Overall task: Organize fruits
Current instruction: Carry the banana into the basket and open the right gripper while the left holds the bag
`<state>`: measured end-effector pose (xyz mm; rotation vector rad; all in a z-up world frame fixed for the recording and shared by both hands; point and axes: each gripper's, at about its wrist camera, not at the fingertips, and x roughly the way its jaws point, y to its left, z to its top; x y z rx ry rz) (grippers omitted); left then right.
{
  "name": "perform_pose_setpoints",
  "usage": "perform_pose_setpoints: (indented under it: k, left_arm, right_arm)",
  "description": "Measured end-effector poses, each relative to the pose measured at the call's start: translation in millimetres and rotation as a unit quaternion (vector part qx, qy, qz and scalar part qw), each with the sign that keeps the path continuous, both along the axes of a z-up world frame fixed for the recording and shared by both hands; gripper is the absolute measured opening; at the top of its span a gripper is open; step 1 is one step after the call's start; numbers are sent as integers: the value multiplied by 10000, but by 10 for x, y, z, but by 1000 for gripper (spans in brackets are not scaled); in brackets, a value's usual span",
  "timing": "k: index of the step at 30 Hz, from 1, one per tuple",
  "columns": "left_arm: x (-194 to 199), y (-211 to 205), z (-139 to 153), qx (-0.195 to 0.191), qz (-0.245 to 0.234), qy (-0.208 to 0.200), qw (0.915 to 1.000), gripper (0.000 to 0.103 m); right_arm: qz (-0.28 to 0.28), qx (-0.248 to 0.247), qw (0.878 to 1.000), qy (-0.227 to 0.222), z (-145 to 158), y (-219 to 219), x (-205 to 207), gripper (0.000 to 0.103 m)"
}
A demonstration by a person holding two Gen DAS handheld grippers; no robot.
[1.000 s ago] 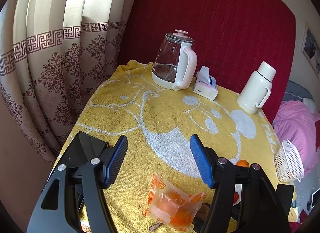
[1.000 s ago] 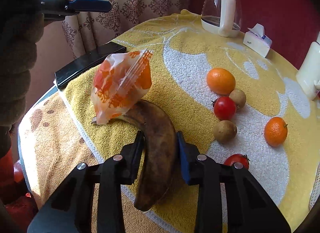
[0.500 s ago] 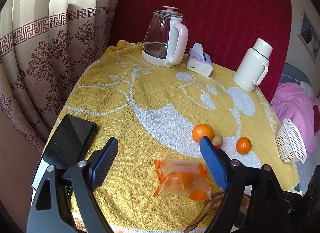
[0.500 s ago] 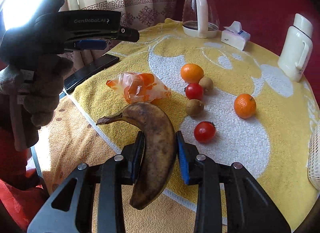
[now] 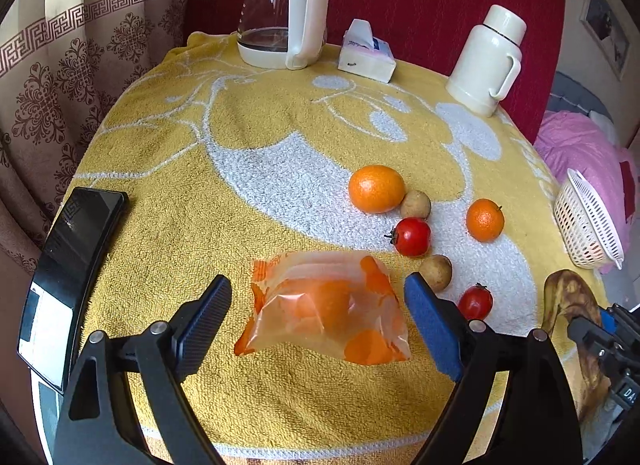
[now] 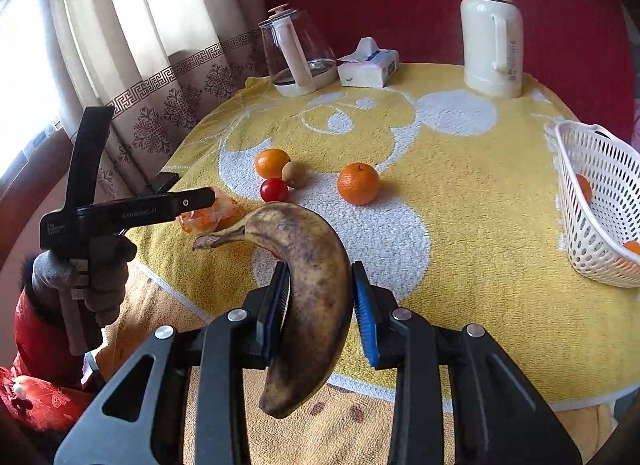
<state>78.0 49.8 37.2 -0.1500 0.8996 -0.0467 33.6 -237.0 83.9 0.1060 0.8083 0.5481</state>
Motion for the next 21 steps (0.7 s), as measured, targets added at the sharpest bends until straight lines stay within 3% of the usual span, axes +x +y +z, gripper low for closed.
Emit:
perform_pose_setpoints:
  k: [6,10,21]
  left_arm:
    - [42,-39,-159,118,-15,127,9998,87]
    - [44,-96,-191,156,-180,55,9997,70]
    - [-48,-69,-57,158,-142,-285,9994,67]
  right_arm:
    - [-356,252,9990,-62,97,-266,35,33]
    - [-513,326,9981,-126,143,-358,54,33]
    - [-1101,671,9912,-286,281,-823,75,33]
